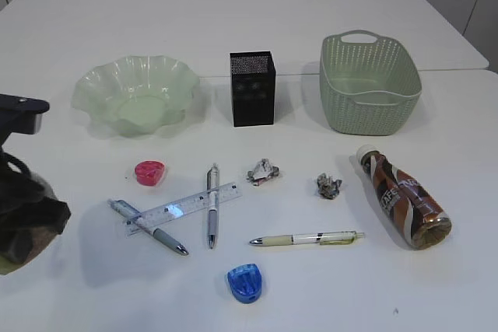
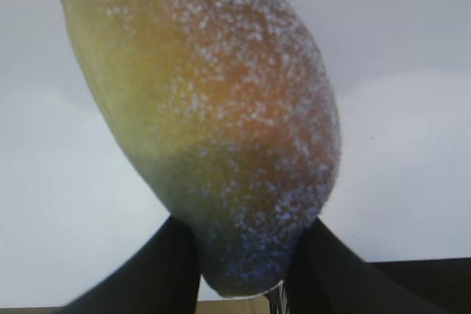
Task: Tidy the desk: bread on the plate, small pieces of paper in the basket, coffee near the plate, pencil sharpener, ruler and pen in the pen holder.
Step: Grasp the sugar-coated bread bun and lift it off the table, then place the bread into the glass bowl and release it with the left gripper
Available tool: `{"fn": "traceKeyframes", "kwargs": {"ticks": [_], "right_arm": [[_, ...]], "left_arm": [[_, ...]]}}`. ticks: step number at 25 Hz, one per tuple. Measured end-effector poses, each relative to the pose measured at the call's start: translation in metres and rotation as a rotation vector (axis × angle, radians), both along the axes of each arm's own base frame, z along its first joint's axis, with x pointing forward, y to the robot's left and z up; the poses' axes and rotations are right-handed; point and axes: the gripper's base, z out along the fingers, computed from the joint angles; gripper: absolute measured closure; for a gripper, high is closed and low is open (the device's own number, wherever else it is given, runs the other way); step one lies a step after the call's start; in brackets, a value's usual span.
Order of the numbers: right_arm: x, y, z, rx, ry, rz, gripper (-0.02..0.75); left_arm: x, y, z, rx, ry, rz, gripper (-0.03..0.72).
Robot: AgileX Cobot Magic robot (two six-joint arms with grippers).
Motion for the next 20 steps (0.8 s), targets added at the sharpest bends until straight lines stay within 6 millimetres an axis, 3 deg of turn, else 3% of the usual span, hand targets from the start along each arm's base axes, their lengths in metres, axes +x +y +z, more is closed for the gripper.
{"fn": "traceKeyframes", "kwargs": {"ticks": [12,20], "right_arm": [[0.000,0.000,0.000,0.000,0.000,0.000,0.367],[0.000,0.000,0.000,0.000,0.000,0.000,0.367]], "left_arm": [[-0.052,0.027,0.041,-0.179,-0.248,-0.085,0.470],[-0.084,0.045,0.032,-0.196,-0.296,-0.130,0.471]]}}
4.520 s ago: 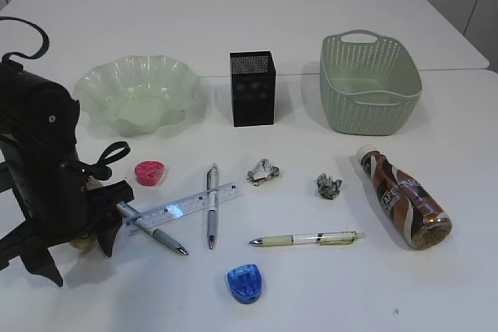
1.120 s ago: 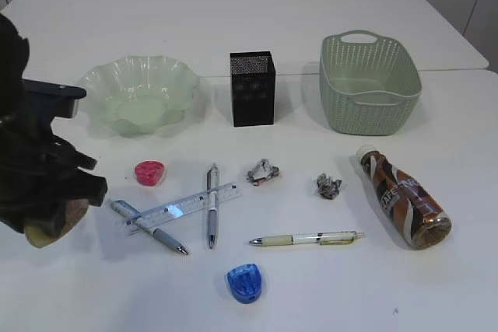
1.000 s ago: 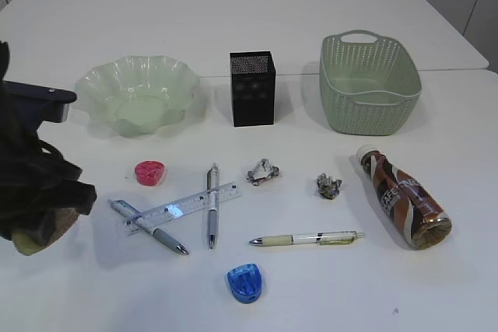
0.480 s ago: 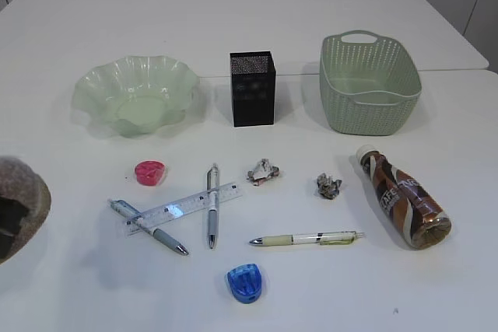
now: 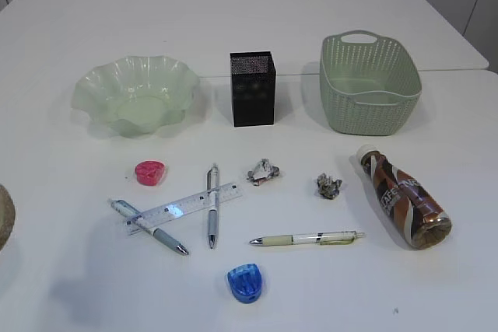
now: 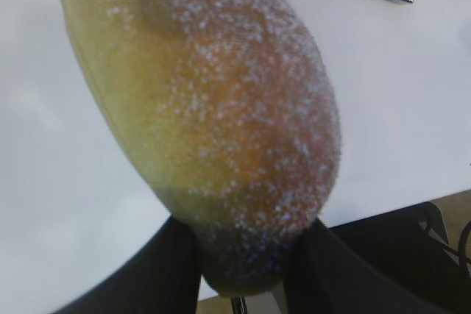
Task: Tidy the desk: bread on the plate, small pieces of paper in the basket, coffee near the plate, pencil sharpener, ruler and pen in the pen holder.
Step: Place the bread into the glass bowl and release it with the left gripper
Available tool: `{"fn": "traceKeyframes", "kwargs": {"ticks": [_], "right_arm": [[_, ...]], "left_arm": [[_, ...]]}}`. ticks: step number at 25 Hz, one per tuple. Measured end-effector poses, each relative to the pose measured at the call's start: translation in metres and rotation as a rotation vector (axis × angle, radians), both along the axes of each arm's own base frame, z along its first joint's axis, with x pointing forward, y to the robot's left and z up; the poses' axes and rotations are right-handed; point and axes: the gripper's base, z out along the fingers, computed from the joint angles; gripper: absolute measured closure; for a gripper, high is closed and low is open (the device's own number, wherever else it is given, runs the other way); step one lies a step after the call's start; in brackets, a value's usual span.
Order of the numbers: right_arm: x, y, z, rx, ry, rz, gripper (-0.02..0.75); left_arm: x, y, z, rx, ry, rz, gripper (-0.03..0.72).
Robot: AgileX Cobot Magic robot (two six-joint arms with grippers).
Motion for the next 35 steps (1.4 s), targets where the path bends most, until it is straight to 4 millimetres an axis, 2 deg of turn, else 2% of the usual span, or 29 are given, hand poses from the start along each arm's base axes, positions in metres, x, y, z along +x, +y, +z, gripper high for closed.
{"fn": "traceKeyframes", "kwargs": {"ticks": [10,25,35], "right_arm": [[0.000,0.000,0.000,0.000,0.000,0.000,0.368],[0.000,0.000,0.000,0.000,-0.002,0.000,0.367],[0.000,0.000,0.000,0.000,-0.002,0.000,0.368]], "left_arm": [[-0.011,0.005,0.006,-0.042,-0.050,-0.015,0.471],[-0.010,-0.004,0.010,-0.110,-0.096,-0.112,0.471],[0.000,-0.011,0.012,-0.155,-0.165,-0.121,0.471]]}}
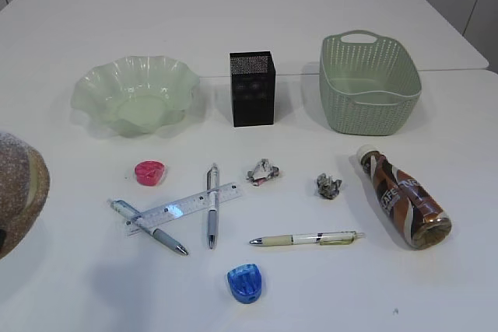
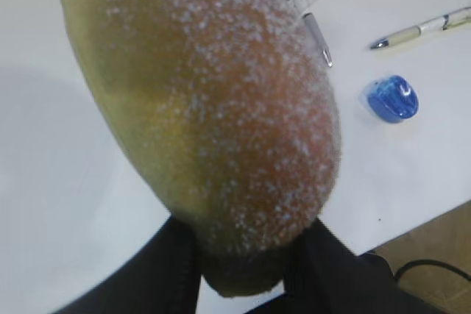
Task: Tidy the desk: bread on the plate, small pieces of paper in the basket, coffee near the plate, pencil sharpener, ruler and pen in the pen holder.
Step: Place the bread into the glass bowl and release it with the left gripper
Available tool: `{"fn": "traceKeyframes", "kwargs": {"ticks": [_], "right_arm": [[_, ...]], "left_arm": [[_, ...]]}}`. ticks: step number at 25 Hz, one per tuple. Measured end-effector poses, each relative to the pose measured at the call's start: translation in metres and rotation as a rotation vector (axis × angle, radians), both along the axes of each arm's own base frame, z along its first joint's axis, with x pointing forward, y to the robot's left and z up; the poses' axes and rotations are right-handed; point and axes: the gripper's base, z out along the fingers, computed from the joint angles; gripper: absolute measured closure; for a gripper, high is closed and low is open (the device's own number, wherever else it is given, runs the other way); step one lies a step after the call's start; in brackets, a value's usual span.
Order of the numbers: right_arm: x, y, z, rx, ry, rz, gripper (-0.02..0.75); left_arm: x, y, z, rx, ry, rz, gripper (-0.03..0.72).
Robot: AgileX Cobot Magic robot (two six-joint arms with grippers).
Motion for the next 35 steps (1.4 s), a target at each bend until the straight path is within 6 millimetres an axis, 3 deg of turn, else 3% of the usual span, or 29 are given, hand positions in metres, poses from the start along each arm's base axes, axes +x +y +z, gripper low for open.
{"fn": "traceKeyframes", "kwargs": {"ticks": [7,14,18,27,35], "right_arm": [[0.000,0.000,0.000,0.000,0.000,0.000,0.367],[0.000,0.000,0.000,0.000,0.000,0.000,0.368],[0.000,0.000,0.000,0.000,0.000,0.000,0.367],[0.000,0.000,0.000,0.000,0.000,0.000,0.368],[0.000,0.000,0.000,0.001,0.000,0.001,0.367]], "left_arm": [[0.015,-0.008,-0.005,0.006,-0.036,-0.010,0.471],[0.037,-0.017,-0.032,0.093,0.062,0.003,0.471],[0.049,-0.012,-0.045,0.107,0.125,0.079,0.471],[0.066,0.005,-0.046,0.065,0.080,0.193,0.471],[0.074,0.001,-0.058,0.047,0.128,0.214,0.471]]}}
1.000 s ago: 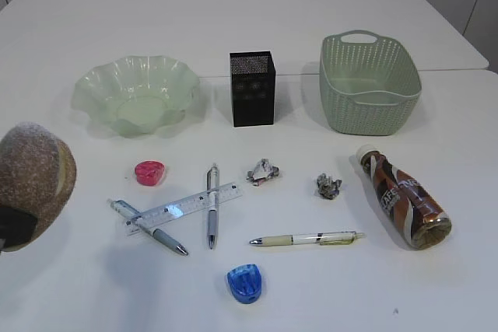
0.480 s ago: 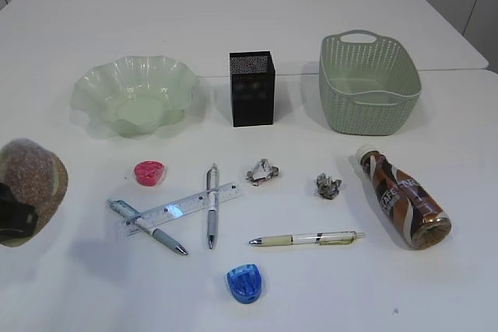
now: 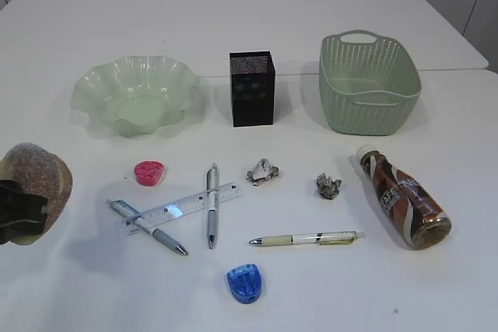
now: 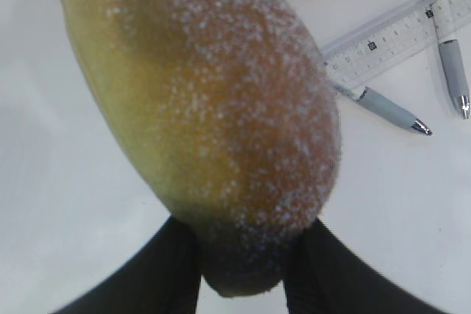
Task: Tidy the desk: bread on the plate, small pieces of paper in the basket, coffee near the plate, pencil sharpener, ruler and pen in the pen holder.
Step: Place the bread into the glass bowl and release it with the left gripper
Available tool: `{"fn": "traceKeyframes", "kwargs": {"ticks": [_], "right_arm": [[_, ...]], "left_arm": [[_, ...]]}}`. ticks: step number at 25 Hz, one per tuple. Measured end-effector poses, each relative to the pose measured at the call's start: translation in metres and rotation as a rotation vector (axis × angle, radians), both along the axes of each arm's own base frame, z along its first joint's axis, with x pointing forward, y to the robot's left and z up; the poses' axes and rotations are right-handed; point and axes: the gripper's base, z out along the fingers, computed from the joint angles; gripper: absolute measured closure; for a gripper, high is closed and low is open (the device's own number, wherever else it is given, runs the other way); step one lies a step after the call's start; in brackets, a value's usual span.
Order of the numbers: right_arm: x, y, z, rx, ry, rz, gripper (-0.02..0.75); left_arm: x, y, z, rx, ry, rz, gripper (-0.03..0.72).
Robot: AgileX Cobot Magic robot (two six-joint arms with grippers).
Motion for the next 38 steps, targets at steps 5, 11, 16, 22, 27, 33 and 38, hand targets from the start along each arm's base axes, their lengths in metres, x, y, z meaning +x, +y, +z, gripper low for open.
{"fn": "traceKeyframes", "kwargs": {"ticks": [5,11,16,22,27,33,38], "right_arm": [[0.000,0.000,0.000,0.000,0.000,0.000,0.368],[0.000,0.000,0.000,0.000,0.000,0.000,0.367],[0.000,0.000,0.000,0.000,0.000,0.000,0.367],[0.000,0.000,0.000,0.000,0.000,0.000,0.368],[0.000,0.000,0.000,0.000,0.000,0.000,0.368],[0.000,0.000,0.000,0.000,0.000,0.000,0.367],[0.000,0.000,0.000,0.000,0.000,0.000,0.368]], "left_arm": [[0.002,-0.001,-0.001,-0.005,-0.010,-0.001,0.471],[0.006,-0.003,-0.003,-0.013,-0.022,0.000,0.471],[0.007,-0.003,-0.006,-0.011,-0.014,0.000,0.471],[0.010,-0.002,-0.004,-0.021,-0.040,0.006,0.471],[0.014,0.009,-0.004,-0.033,-0.053,0.069,0.471],[0.031,0.009,0.014,0.005,-0.133,0.038,0.470],[0.054,0.003,0.033,-0.004,-0.193,0.033,0.468]]}}
